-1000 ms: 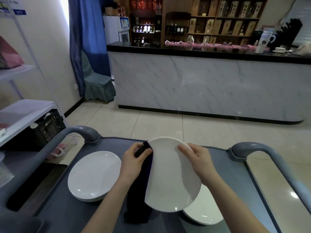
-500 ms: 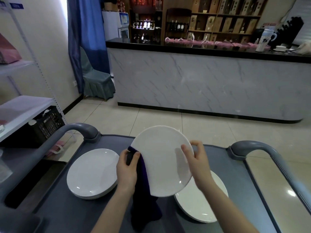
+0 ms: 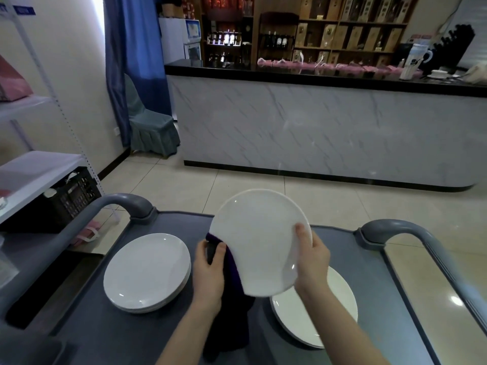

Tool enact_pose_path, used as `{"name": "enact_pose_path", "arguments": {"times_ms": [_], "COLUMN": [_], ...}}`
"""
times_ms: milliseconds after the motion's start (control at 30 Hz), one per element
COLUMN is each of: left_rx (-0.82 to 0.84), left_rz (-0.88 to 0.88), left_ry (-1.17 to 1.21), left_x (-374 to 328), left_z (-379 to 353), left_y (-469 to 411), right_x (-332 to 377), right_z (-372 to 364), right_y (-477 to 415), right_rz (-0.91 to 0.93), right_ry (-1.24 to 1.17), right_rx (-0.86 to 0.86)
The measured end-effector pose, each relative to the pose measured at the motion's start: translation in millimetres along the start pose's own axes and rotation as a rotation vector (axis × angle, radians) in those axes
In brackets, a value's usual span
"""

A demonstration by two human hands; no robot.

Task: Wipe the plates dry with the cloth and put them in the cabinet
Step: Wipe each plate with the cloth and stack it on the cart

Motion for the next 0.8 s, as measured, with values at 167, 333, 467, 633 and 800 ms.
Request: {"name": "enact_pose_path", "arguments": {"times_ms": [167, 333, 467, 633, 800], "left_rx": [-0.126, 0.033, 0.288, 0.168, -0.118], "left_rz": [0.073, -0.096, -0.218, -0.095, 0.077], "left_ry": [0.071, -0.038, -0.208, -0.127, 0.051], "left_x": [11, -17, -36, -20, 9], "left_z": [-1, -3, -17, -10, -11], "left_y": [15, -10, -17, -15, 14], "right_x": [-14, 12, 25, 23, -14], "right_z": [-2, -3, -16, -12, 2], "right_y": [20, -4, -6, -7, 18], "right_rz": [-0.06, 0.127, 0.191, 0.163, -0.098], "right_ry": [-0.088, 0.094, 0.312, 0.208, -0.108], "right_rx": [-0.068, 0.136, 0.442, 0.287, -0.196]}}
Point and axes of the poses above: each hand's wrist, its own y-axis away from the middle knuckle, its own z-axis out of the back of the hand, x = y × z, the point moved 9 cm from there along -y, towards the middle knuckle, and after that the axes turned 14 degrees about -x, right-handed, at the moved point
